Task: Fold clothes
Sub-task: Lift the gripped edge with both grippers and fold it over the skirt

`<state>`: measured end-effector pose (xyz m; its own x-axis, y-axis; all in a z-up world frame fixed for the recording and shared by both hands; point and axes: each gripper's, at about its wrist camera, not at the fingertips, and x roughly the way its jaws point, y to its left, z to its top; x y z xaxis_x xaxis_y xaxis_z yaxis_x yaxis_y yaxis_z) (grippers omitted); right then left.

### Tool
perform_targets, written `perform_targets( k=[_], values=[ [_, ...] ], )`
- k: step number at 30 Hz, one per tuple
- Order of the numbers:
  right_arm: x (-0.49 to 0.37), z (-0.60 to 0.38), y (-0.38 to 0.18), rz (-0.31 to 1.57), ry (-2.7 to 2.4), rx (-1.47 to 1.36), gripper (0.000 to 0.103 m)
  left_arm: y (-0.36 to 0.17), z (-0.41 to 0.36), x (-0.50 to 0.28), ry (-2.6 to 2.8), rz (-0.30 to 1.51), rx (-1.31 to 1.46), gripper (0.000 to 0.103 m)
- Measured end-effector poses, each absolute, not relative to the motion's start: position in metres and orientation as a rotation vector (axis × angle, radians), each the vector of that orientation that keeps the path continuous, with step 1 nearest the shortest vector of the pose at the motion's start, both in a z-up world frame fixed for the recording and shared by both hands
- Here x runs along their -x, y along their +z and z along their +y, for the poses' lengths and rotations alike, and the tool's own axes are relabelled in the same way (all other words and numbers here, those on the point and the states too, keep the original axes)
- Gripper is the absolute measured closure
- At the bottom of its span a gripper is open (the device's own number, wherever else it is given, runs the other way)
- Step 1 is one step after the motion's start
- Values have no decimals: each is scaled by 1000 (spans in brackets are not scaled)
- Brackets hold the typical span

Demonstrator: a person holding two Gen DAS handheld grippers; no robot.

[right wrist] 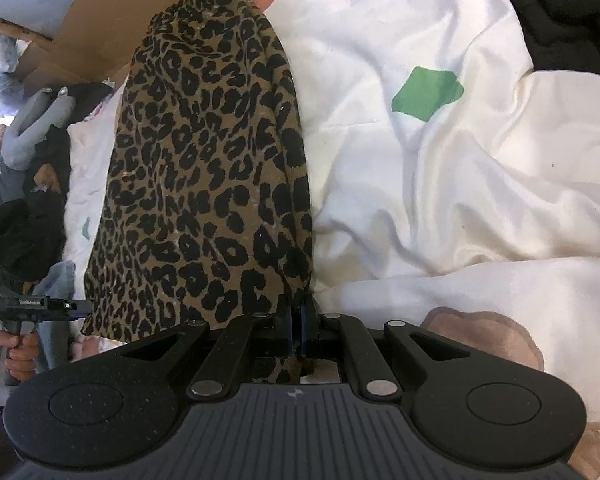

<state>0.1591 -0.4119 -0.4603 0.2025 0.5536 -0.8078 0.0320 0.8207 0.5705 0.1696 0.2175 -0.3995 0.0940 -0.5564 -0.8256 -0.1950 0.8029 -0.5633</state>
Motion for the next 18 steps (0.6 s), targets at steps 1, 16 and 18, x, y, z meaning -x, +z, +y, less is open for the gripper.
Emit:
perform_targets(
  k=[1,16,18],
  values=[
    [-159,-411,-461,1333,385,-528,102,-401,216,-170,-302,1476,640,64],
    [-162,-418,-467,1376,337,-633,99,-403,220,-159,-376,1471,694,61],
    [-162,-418,-467,1378,343,-634,98,-402,218,-160,-382,1452,686,60]
  ],
)
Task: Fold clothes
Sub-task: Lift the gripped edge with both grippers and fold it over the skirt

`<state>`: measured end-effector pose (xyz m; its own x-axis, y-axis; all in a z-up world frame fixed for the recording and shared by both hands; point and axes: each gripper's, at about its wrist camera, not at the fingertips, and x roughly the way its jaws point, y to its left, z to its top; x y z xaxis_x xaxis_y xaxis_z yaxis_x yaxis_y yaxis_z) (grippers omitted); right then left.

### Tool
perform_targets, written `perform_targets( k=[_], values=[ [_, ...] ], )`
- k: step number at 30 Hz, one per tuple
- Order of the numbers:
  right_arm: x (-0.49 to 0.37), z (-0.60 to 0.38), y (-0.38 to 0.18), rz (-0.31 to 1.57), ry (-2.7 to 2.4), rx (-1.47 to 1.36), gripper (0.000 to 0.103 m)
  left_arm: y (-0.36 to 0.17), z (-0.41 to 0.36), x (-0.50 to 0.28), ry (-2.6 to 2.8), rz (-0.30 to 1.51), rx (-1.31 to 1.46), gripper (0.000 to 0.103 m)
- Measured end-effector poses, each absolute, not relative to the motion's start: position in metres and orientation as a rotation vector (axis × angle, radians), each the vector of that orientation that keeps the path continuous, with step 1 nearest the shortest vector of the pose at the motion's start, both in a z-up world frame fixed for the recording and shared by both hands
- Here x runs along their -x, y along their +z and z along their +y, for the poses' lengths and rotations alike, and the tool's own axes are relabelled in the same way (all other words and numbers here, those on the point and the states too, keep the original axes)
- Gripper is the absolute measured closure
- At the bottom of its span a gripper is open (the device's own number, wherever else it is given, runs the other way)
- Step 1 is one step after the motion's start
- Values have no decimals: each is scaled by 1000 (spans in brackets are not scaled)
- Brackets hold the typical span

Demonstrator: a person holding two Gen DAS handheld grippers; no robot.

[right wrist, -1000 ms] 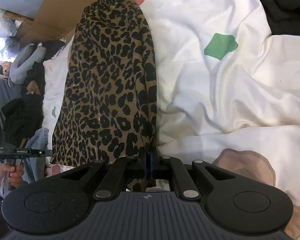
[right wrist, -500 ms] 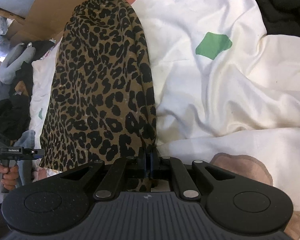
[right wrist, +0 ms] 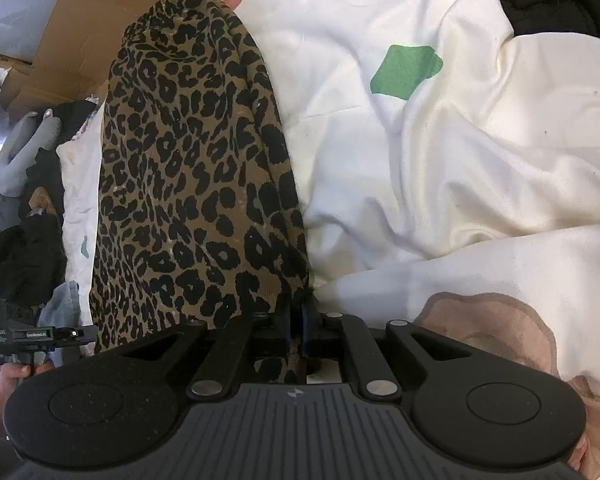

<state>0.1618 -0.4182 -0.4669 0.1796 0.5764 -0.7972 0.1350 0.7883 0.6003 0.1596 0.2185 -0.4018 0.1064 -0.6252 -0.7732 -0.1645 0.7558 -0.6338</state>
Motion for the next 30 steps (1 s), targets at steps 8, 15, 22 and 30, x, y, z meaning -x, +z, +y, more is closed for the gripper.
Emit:
perform_targets(
  k=[8,15,22,30],
  values=[
    [-165,-416,-465,1407,369,-622,100,-395,220,-157,-400,1485,669,97],
    [-166,-413,-454,1427,408,-617,101,-364,221,-156,-428,1515,617,97],
    [-165,-415,-447,1463,463,-613,101,-356,221,-172,-434,1542,606,97],
    [-179,-422,-456,1544,416,-562,97,-370,204,-191,-374,1624,421,90]
  ],
)
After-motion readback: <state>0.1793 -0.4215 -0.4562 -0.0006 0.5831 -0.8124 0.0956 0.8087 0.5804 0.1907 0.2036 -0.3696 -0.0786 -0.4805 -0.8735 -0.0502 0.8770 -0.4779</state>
